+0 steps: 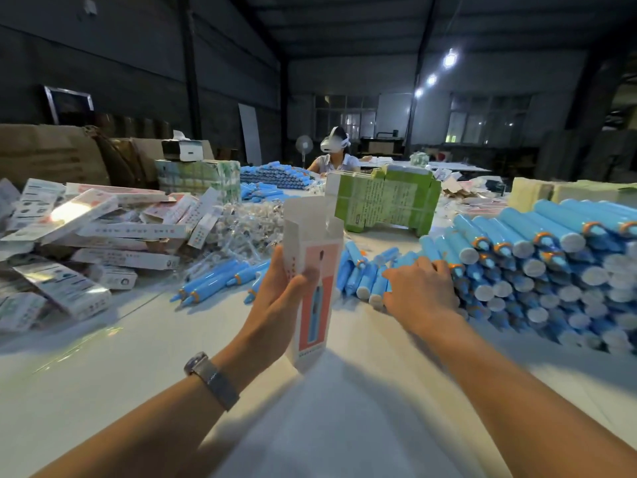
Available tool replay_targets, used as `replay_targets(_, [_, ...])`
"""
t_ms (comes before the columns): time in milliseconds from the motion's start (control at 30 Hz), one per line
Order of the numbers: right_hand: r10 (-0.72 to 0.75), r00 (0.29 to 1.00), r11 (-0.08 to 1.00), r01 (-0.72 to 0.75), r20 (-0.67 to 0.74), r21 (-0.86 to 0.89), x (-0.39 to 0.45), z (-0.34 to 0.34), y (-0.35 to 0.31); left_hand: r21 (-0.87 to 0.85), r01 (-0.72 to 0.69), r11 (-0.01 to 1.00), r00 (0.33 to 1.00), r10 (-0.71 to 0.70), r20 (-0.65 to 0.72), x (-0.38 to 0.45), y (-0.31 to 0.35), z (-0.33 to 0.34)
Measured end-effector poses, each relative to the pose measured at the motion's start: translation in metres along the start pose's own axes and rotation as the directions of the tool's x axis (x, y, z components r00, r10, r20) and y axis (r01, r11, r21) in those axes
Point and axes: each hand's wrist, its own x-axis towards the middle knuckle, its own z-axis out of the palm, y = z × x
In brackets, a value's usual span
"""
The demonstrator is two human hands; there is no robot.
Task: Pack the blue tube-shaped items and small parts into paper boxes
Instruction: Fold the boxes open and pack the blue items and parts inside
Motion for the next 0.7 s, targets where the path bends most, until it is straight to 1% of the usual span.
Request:
replay_targets(100, [0.039,0.996,0.998,-0.036,-0.078,0.047,-0.002,-0.002,-0.001,0.0,0.0,1.0,1.0,0.0,-0.008,0.001,-0.001,-0.002])
replay_targets(133, [0.048,0.995,0.997,-0.042,-0.085,0.07,-0.002,-0.003,-0.002,-0.002,0.005,1.0,1.0,-0.005,-0.008,0.001,0.0,-0.002])
replay_targets(200, [0.063,0.997,0.992,-0.058,-0.046,0.112,-0.001,-0.007,-0.004,-0.017,0.011,1.0,1.0,-0.011,-0.012,0.002,-0.001,-0.003])
replay_targets(267, [0.079,0.996,0.989,-0.082,0.034,0.119,0.001,-0.013,-0.007,-0.012,0.015,1.0,1.0,-0.015,-0.01,0.002,-0.002,-0.004])
replay_targets(333, [0.099,0.991,0.986,-0.109,0.084,0.123,0.004,-0.016,-0.009,-0.004,0.008,1.0,1.0,-0.008,0.0,0.001,-0.003,-0.005])
replay_targets(400, [0.101,0.989,0.986,-0.114,0.108,0.12,0.004,-0.017,-0.011,0.022,-0.012,1.0,1.0,0.011,0.017,-0.001,-0.004,-0.005])
replay_targets(500, [0.083,0.99,0.989,-0.096,0.117,0.109,0.001,-0.016,-0.012,0.114,-0.079,0.99,0.997,0.077,0.022,-0.004,-0.004,-0.001])
replay_targets(533, [0.094,0.989,0.984,-0.109,0.11,0.138,0.0,-0.017,-0.011,0.121,-0.085,0.989,0.996,0.083,0.021,-0.004,-0.004,0.0])
replay_targets(600, [0.154,0.981,0.951,-0.179,0.118,0.253,0.002,-0.021,-0.009,0.091,-0.066,0.994,0.998,0.065,0.016,-0.004,-0.004,0.0])
replay_targets(667, [0.213,0.964,0.869,-0.26,0.156,0.421,0.006,-0.026,-0.008,0.05,-0.038,0.998,0.999,0.038,0.0,-0.003,-0.004,-0.002])
replay_targets(700, [0.23,0.957,0.796,-0.29,0.177,0.532,0.008,-0.029,-0.009,0.036,-0.032,0.999,0.999,0.032,-0.012,-0.002,-0.004,-0.002])
